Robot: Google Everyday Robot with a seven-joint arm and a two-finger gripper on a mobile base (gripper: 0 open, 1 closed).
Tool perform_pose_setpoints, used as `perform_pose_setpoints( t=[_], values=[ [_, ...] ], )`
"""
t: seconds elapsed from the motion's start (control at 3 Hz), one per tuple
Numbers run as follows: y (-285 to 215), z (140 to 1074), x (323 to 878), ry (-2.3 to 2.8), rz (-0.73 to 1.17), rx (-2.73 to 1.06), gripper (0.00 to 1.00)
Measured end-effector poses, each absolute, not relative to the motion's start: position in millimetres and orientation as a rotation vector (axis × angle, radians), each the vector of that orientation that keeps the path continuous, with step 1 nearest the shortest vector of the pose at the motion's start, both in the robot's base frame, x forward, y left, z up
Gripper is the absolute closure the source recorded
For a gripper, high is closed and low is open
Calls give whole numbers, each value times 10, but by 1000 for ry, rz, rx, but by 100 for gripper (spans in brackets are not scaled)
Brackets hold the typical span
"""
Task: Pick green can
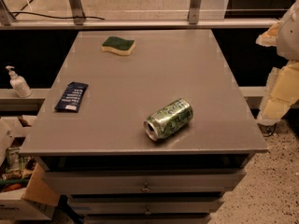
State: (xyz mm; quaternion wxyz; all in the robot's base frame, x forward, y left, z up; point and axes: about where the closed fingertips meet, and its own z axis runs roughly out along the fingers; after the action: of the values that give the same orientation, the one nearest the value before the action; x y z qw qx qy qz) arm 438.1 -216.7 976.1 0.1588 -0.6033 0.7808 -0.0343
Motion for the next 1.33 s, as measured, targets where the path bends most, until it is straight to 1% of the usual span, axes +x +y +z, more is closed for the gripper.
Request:
perform_pose_setpoints(
  t=[0.33, 0.67, 1.33],
  values=[
    [-2167, 9761, 4381, 2232, -98, -1725, 0],
    [-2091, 9690, 4393, 2179, -47, -1749, 0],
    [-1551, 9362, 4443, 1938, 146, -1922, 0]
  ],
)
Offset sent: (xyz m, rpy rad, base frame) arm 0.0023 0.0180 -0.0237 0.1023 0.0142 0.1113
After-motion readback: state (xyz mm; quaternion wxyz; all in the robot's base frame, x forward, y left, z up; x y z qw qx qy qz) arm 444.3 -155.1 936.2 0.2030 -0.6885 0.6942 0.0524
